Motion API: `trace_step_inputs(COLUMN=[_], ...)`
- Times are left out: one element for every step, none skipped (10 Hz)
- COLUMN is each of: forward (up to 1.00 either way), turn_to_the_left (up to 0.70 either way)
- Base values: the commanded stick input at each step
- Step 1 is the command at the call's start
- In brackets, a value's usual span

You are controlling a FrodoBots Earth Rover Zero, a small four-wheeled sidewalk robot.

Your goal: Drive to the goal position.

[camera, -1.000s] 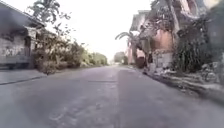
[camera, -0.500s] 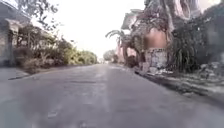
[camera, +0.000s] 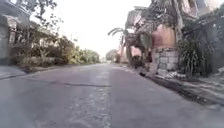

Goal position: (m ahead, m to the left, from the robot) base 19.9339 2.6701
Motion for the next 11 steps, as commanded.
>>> trace_step_inputs(forward=[1.00, 1.00, 1.00, 1.00, 1.00, 1.00, 1.00, 1.00, 1.00, 1.00, 1.00], turn_to_the_left=[0.00, 0.00, 0.00, 0.00, 0.00, 0.00, 0.00, -0.40, -0.40, -0.16, 0.00])
